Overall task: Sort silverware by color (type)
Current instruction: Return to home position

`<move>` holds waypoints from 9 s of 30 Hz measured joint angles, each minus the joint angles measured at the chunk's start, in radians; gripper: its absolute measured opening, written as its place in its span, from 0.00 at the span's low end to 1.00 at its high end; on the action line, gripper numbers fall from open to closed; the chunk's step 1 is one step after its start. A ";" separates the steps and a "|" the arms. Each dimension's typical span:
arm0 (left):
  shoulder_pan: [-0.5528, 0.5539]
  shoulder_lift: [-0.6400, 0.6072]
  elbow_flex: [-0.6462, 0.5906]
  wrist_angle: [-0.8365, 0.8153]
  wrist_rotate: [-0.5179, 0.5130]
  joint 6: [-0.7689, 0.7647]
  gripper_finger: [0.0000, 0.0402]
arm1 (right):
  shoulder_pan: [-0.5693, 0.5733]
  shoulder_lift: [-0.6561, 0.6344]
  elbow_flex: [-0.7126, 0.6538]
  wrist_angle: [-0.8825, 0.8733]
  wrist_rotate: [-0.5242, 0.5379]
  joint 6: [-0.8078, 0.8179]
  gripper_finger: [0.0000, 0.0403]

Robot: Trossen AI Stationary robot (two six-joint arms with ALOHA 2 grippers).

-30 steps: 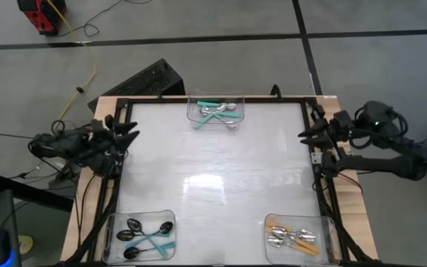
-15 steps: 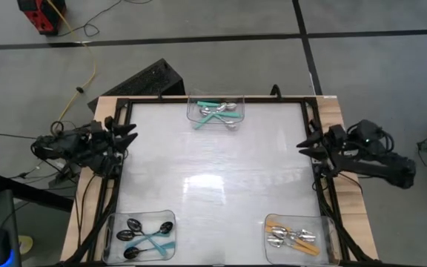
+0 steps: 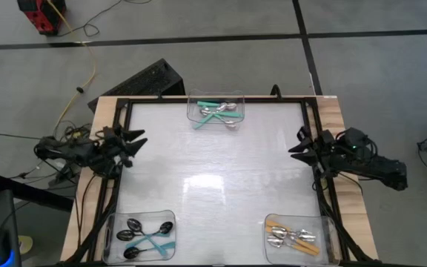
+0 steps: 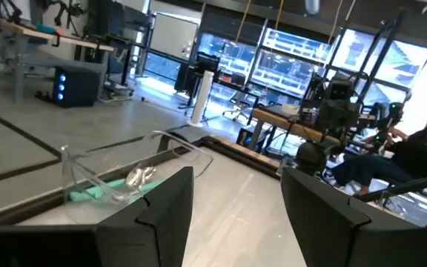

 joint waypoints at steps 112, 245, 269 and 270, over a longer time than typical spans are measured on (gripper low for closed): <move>-0.002 0.000 -0.284 0.325 0.224 0.025 0.47 | 0.081 0.005 -0.251 0.088 -0.004 -0.293 0.28; -0.001 0.001 -0.284 0.325 0.226 0.040 0.47 | 0.080 0.005 -0.251 0.082 -0.001 -0.292 0.28; -0.001 0.001 -0.284 0.325 0.226 0.037 0.47 | 0.080 0.005 -0.250 0.082 -0.001 -0.292 0.28; -0.001 0.001 -0.284 0.325 0.226 0.037 0.47 | 0.080 0.005 -0.250 0.082 -0.001 -0.292 0.28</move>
